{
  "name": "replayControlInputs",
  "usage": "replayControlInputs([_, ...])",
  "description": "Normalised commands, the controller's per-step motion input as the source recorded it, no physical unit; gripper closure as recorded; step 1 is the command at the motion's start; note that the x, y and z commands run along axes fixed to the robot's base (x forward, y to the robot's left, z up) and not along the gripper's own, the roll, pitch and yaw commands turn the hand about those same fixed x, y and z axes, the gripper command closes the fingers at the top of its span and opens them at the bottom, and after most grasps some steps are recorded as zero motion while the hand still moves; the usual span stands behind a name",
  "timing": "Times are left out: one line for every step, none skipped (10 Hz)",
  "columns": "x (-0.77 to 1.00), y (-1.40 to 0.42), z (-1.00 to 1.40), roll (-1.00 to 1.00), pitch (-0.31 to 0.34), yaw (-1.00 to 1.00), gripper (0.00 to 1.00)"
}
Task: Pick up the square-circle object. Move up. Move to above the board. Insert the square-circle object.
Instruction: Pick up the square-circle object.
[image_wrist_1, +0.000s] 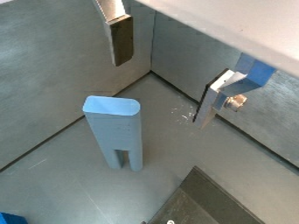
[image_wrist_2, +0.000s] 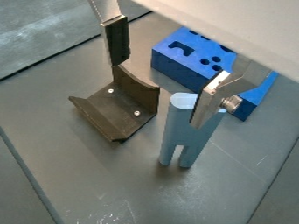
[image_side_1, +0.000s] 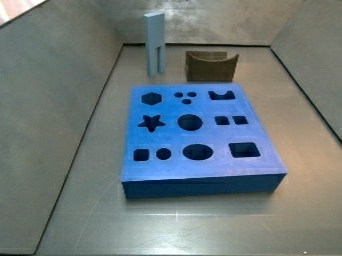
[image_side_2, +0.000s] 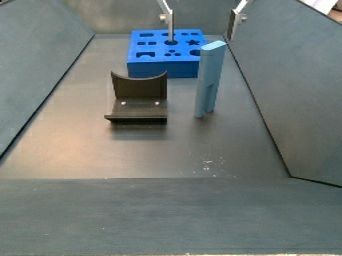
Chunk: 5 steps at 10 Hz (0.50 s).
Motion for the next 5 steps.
replayControlInputs([-0.08, -0.26, -0.24, 0.0, -0.021, -0.71, 0.0])
replayControlInputs([0.0, -0.01, -0.35, -0.04, -0.059, -1.0, 0.0])
replayControlInputs([0.0, -0.01, -0.35, -0.04, -0.06, -1.0, 0.0])
replayControlInputs([0.0, -0.01, -0.35, -0.04, -0.06, -1.0, 0.0])
replayControlInputs([0.0, -0.01, -0.35, -0.04, -0.064, -1.0, 0.0])
